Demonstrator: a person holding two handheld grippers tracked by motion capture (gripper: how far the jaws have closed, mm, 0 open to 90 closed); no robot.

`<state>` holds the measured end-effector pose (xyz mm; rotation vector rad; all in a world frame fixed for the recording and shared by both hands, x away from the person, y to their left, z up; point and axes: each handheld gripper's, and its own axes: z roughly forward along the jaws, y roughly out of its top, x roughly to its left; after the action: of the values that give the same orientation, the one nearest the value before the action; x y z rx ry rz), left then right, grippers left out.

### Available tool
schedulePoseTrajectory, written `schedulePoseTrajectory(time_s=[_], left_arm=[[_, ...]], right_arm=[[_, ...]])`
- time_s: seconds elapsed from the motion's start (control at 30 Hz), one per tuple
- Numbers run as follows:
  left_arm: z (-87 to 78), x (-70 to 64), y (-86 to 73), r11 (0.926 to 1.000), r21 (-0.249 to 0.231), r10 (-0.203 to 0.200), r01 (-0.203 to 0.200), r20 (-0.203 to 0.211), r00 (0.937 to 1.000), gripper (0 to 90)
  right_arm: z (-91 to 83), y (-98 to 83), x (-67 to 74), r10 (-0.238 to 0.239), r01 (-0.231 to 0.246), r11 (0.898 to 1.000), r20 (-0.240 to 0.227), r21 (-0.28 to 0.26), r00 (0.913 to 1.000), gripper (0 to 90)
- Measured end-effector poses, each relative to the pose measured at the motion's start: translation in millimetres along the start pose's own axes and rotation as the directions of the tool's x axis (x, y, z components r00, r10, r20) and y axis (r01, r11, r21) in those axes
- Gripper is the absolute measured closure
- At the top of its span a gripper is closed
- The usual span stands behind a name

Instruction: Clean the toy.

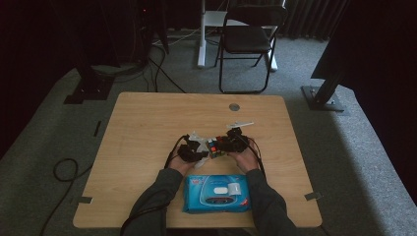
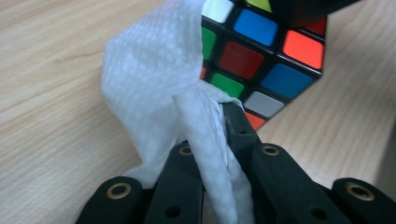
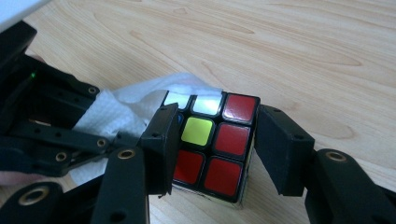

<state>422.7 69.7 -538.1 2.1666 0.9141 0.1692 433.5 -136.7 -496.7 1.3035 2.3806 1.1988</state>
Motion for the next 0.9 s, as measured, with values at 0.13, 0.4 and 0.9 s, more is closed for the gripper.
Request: schedulePoseTrajectory(time_s=[0.13,0.4,0.9], left_arm=[[-0.2,-0.5,-0.9,0.9999,-0.011,-0.013,0.013,-0.005,0.9999,86.3],[-5.7,0.0,1.7,0.9977,-0.057,-0.038,0.037,-0.014,0.9992,85.7],[-9.7,-1.9,7.6,0.9962,-0.082,-0.029,0.027,-0.013,0.9995,85.6]], right_arm=[[-2.9,1.9,3.2,-0.053,0.052,0.999,0.019,0.009,0.9984,50.9],[-14.4,4.9,-0.1,-0.063,0.063,0.998,0.041,0.002,0.9972,54.7],[-10.5,-0.6,-7.3,-0.031,0.031,0.999,0.025,0.009,0.9992,66.2]])
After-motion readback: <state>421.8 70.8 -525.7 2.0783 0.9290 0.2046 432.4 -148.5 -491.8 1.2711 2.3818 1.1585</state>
